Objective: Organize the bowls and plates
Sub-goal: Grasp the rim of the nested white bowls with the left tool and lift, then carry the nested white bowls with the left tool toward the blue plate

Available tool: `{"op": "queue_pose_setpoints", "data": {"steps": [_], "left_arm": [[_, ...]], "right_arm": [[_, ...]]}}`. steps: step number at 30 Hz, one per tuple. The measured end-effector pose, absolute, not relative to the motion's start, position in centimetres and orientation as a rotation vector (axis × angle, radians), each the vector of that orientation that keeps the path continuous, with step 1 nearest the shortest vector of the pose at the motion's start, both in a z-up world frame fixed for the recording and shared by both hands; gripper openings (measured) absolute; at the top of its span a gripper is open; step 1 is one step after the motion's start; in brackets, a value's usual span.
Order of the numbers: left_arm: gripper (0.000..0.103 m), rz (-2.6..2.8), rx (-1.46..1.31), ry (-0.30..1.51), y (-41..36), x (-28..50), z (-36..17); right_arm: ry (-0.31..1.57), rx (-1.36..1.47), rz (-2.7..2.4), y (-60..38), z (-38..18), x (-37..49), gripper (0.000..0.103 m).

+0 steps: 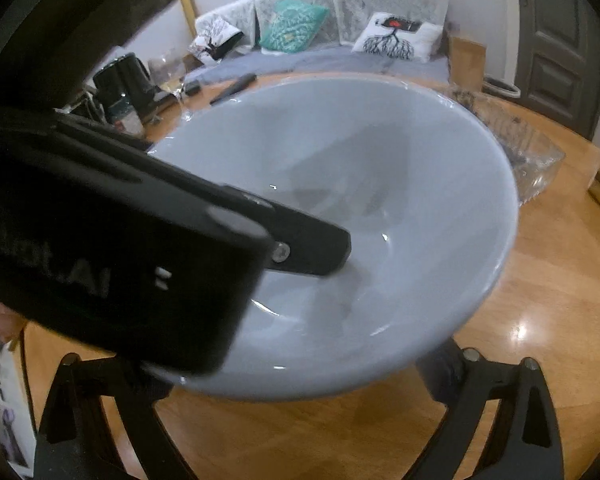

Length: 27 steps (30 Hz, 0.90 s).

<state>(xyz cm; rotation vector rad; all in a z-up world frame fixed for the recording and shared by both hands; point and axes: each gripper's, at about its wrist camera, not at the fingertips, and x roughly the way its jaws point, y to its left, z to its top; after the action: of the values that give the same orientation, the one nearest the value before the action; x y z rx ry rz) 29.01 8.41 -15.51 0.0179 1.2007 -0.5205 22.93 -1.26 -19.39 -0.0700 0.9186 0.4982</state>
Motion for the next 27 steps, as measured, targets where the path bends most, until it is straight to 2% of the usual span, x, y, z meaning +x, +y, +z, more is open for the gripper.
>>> {"op": "queue_pose_setpoints", "data": {"steps": [9,16,20,27], "left_arm": [[0.059,-0.501,0.027,1.199,8.5,26.8,-15.3],[0.06,-0.494,0.045,1.204,8.7,21.3,-15.1],[0.058,-0.482,0.055,1.229,9.0,18.1,-15.1],[0.057,-0.481,0.045,1.247,9.3,16.2,-14.9]], "right_arm": [[0.91,-0.126,0.5,-1.0,-19.1,20.9,0.09],[0.91,-0.174,0.543,-1.4,-18.5,15.9,0.087],[0.887,-0.209,0.589,-2.1,-17.5,12.6,0.081],[0.894,-0.232,0.628,-2.0,-18.1,10.9,0.084]]}}
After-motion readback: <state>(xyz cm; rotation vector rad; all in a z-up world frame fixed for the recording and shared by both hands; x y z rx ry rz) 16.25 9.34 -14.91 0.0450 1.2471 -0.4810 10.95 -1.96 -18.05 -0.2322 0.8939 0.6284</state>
